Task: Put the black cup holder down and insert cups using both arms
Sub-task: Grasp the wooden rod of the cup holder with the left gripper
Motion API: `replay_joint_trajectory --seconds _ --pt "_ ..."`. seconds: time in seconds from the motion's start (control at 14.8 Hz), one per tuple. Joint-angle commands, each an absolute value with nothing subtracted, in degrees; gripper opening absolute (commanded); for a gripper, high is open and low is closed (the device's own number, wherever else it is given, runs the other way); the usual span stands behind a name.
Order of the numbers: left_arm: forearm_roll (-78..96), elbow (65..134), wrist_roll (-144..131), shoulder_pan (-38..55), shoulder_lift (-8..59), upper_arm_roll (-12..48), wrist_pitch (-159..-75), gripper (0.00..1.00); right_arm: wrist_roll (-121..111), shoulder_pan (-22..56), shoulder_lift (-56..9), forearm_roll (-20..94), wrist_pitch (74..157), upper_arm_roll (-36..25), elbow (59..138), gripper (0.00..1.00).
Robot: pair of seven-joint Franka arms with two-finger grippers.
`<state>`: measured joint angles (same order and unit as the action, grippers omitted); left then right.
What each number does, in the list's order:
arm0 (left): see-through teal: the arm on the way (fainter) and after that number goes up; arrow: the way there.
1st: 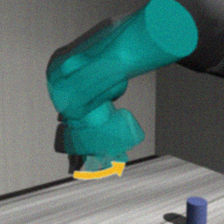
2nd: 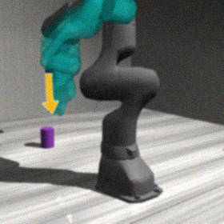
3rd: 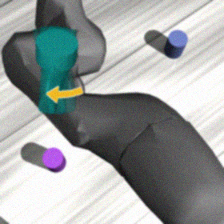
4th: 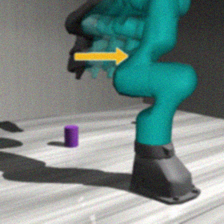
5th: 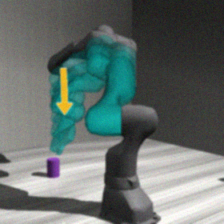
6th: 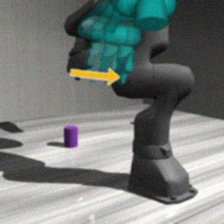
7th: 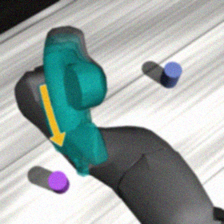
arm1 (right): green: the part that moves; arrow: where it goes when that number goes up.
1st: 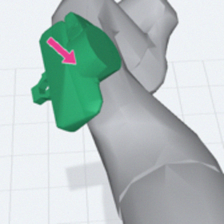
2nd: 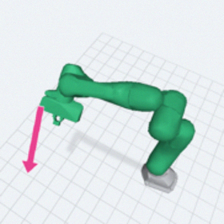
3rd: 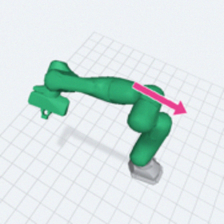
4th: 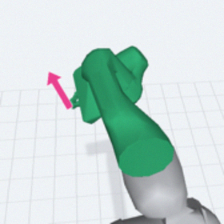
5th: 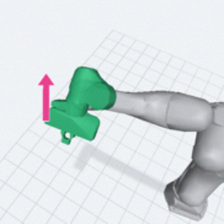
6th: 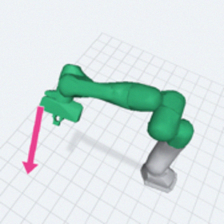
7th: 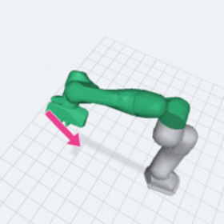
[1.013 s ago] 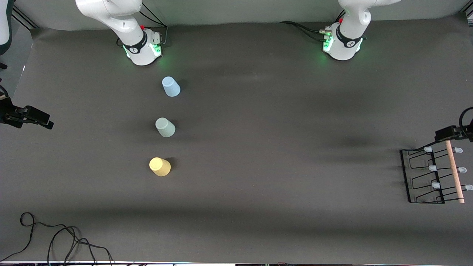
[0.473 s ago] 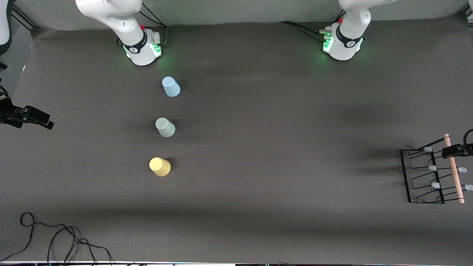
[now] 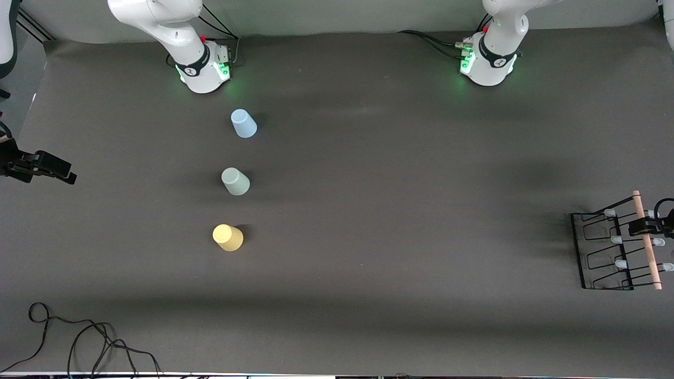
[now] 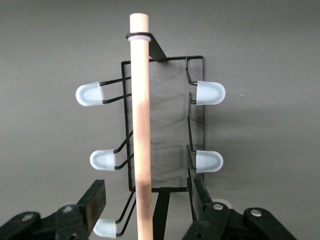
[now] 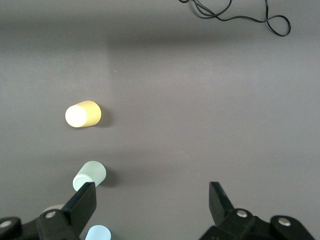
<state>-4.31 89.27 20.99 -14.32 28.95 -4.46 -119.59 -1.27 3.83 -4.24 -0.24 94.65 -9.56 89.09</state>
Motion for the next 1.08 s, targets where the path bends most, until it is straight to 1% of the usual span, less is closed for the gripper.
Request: replay_joint_trajectory --seconds 0.0,0.07,0.27,0.41,0.54,0.61,0.68,0.88,1.01 --pt "-4.22 87.63 23.03 -14.94 30.23 -4.04 -119.79 0.69 -2.02 3.69 -4.66 0.97 94.22 -9.76 88.15 1.00" --pt "-4.31 87.71 23.20 -14.94 30.67 -4.04 -120.32 0.65 -2.02 3.69 -4.66 0.97 94.22 -9.76 88.15 1.00" --pt "-4.22 87.71 25.49 -15.38 31.20 -4.04 -120.59 0.46 -2.02 3.69 -4.66 0.97 94.22 -9.76 88.15 1.00" --pt "-4.22 87.71 25.58 -15.38 31.20 -4.04 -120.59 0.38 -2.02 3.69 -4.66 0.97 94.22 -9.76 88.15 1.00" --pt "-4.22 87.71 25.49 -15.38 31.29 -4.04 -120.50 0.22 -2.02 3.69 -4.66 0.97 94.22 -9.76 88.15 1.00" --pt "-4.13 87.71 25.58 -15.29 31.20 -3.96 -120.24 0.12 -2.02 3.69 -4.66 0.97 94.22 -9.76 88.15 1.00" --pt "-4.04 87.63 25.58 -15.03 31.03 -3.87 -119.89 0.01 -2.02 3.69 -4.66 0.97 94.22 -9.76 88.15 1.00" --pt "-4.04 87.37 25.31 -14.24 29.98 -3.52 -119.09 0.00 -2.02 3.60 -4.66 0.97 94.22 -9.76 88.15 1.00" --pt "-4.04 87.02 24.70 -13.28 28.48 -2.12 -115.78 0.00 -2.02 3.60 -4.57 0.97 94.22 -9.76 88.15 1.00"
